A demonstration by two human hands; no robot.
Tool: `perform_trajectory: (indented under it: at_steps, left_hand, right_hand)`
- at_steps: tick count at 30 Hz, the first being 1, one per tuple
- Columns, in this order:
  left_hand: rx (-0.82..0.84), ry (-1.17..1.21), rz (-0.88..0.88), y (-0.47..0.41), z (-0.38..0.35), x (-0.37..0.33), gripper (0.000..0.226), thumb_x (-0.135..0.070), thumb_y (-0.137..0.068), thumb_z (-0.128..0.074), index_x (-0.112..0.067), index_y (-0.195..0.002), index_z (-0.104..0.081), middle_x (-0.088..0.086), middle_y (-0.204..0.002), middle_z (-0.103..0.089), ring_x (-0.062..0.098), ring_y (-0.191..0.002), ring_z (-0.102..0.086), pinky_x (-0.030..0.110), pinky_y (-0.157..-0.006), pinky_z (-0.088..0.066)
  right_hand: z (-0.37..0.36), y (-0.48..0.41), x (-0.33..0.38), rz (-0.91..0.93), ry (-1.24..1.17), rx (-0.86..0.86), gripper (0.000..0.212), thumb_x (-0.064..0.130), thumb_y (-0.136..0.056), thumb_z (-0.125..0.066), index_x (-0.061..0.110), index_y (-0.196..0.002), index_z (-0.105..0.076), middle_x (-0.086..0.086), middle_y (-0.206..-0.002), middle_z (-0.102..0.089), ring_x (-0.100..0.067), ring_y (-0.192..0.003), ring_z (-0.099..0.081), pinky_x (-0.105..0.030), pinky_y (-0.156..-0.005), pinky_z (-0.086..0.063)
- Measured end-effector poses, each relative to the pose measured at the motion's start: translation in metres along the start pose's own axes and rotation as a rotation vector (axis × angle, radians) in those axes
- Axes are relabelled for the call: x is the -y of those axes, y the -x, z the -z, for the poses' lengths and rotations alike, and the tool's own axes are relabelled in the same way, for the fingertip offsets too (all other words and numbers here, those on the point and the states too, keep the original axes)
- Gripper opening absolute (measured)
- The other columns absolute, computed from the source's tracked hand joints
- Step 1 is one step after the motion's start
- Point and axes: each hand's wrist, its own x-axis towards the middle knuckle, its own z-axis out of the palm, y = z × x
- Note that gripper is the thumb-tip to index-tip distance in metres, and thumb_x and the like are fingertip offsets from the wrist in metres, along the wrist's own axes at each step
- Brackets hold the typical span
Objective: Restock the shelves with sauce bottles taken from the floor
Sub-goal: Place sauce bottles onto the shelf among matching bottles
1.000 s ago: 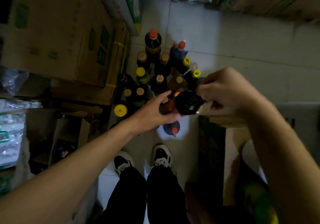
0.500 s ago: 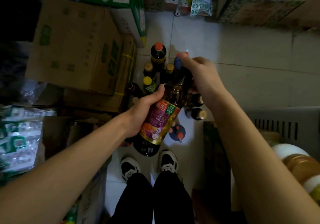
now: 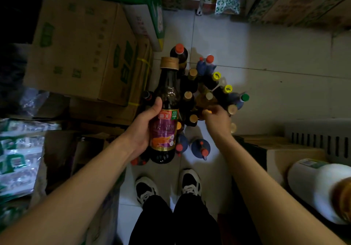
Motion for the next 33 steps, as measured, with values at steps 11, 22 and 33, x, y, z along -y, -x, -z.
perform_trajectory:
  at_steps: [11,22,33]
  left_hand:
    - [0.025,0.015,0.054,-0.022,0.069,0.039,0.074,-0.062,-0.050,-0.086,-0.022,-0.110,-0.073,0.005,-0.107,-0.074,0.021,-0.096,-0.071,0.032,-0.076,-0.058]
    - [-0.111,-0.066,0.046,0.020,0.045,0.016,0.047,-0.026,-0.068,-0.082,-0.019,-0.111,-0.066,0.000,-0.091,-0.076,0.017,-0.082,-0.073,0.025,-0.063,-0.056]
    - [-0.108,-0.218,-0.185,0.192,-0.029,-0.172,0.063,-0.044,-0.056,-0.083,-0.018,-0.112,-0.067,0.006,-0.100,-0.075,0.023,-0.091,-0.072,0.025,-0.069,-0.054]
  right_hand:
    - [-0.098,-0.061,-0.064,0.194,0.767,0.075,0.045,0.023,-0.093,-0.058,0.016,-0.133,-0.040,-0.022,-0.116,-0.057,-0.044,-0.096,-0.061,-0.040,-0.064,-0.039]
    - [-0.028,0.007,0.006,0.233,0.515,-0.111,0.027,0.028,-0.087,-0.062,0.007,-0.101,-0.053,-0.020,-0.092,-0.065,-0.044,-0.083,-0.061,-0.038,-0.059,-0.034]
    - [0.162,0.212,0.251,0.417,0.033,-0.040,0.021,0.023,-0.076,-0.080,0.014,-0.090,-0.068,-0.005,-0.079,-0.071,-0.026,-0.075,-0.069,-0.053,-0.070,-0.057]
